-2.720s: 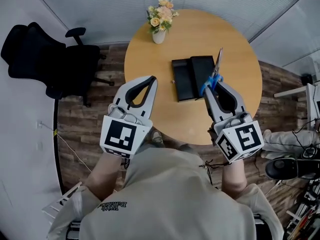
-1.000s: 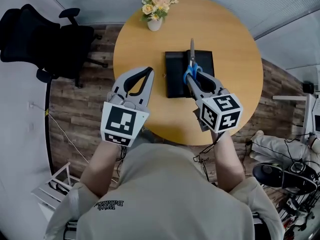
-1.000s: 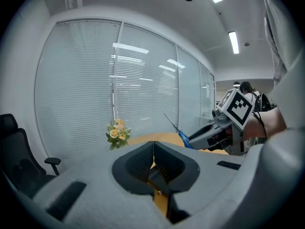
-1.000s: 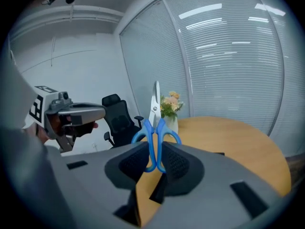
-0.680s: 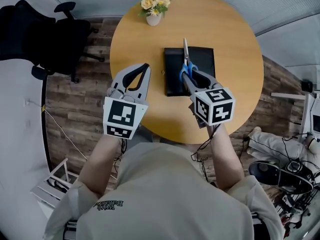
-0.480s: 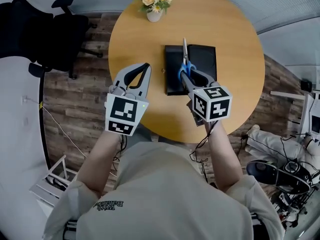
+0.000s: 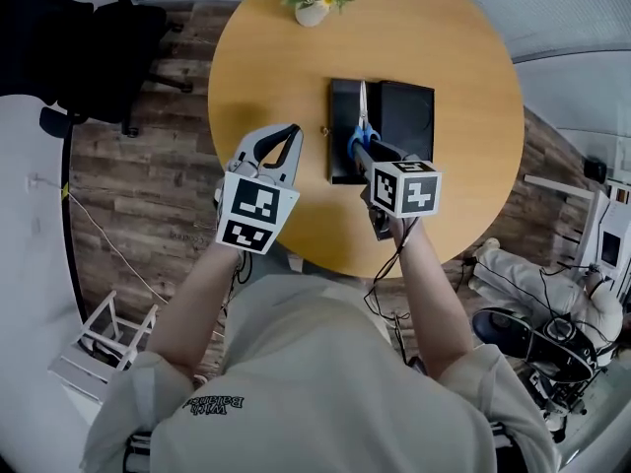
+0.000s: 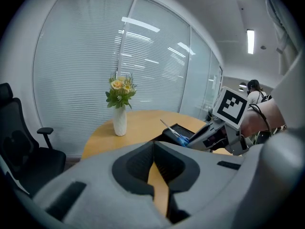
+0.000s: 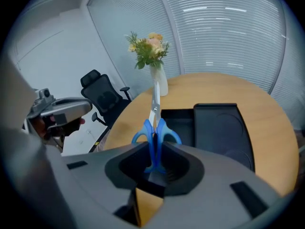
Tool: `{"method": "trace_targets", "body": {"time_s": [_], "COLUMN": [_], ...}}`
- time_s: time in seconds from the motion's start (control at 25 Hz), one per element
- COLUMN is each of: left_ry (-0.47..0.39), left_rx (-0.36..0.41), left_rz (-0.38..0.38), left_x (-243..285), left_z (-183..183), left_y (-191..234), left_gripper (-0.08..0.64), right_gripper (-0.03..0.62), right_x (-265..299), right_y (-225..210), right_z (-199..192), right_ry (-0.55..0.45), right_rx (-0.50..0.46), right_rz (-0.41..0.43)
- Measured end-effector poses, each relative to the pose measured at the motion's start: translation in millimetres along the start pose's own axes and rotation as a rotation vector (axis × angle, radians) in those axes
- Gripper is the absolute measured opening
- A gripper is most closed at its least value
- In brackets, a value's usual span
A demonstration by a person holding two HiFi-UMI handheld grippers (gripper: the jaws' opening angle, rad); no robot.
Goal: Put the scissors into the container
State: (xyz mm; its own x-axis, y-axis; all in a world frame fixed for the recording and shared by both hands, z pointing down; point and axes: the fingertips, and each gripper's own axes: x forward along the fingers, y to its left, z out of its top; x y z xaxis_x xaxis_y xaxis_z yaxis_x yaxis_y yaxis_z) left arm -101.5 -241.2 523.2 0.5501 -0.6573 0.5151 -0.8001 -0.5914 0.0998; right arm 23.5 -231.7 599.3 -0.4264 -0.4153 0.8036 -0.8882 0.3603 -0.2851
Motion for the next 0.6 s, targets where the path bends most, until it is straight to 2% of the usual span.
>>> {"method": "trace_targets", "body": {"time_s": [0.16,0.32,0.6], "left_ry": [0.026,0.067,0.114], "left_rx": [-0.011,-0.034,-0.048], "left_rz": [-0.016,-0.028,-0.045], "left_x": [9.8,22.1,32.2], "left_z": [-14.7,-35.0,-55.7], "left_y": [4.5,8.4,13.4], "left_gripper": [0.021,0.021,0.021], "right_gripper": [0.094,0.094,0.094], "right_x": [18.5,31.7,48.1], "right_y": [-6.8,-20.1,-24.5], "right_z": [-16.6,-37.1,-53.2], "right_ry": [0.062,0.128,0.201], "right_rx": [0.04,0.143,0.183], "right_rz": [-0.025,-0.071,-0.097]}}
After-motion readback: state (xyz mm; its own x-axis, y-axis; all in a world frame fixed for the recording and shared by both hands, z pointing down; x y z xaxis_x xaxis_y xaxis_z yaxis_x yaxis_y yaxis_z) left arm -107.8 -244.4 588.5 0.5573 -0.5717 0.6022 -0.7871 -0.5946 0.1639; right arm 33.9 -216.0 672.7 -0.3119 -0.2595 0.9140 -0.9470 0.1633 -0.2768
